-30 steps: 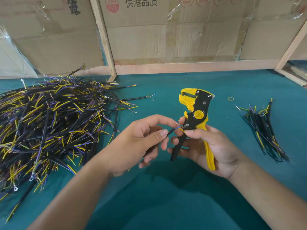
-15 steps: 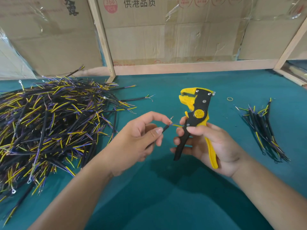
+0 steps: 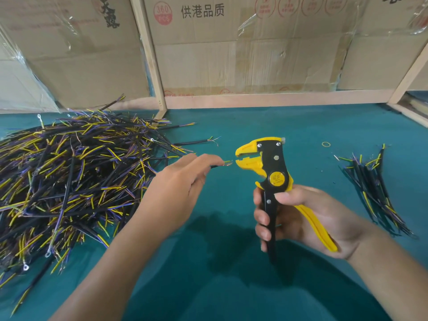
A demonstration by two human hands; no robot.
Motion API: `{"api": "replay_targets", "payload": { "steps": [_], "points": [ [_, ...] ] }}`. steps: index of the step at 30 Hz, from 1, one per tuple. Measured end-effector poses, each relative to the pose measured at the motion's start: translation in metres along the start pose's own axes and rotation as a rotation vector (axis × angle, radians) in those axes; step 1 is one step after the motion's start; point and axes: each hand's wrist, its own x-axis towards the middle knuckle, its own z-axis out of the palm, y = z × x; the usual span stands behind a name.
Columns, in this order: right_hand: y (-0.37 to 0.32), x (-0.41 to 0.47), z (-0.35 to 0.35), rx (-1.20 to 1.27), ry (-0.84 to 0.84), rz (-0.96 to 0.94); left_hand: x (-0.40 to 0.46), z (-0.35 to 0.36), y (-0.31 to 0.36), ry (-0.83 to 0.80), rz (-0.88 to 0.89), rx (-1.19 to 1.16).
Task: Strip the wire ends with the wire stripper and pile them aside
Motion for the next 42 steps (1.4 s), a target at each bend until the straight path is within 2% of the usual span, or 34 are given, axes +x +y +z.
{"api": "replay_targets", "payload": {
  "steps": [4,16,42],
  "points": [
    [0.000,0.000,-0.001,-0.028,-0.038,0.038,-0.001,-0.003,0.003,0.046,0.045,0.065],
    [0.005,0.002,-0.005,-0.018,-0.085,0.016,-0.001,-0.005,0.006,0.080,0.096,0.055],
    [0.004,0.001,-0.009,-0.019,-0.144,0.026,-0.002,-0.011,0.006,0.051,0.203,0.122]
  ]
}}
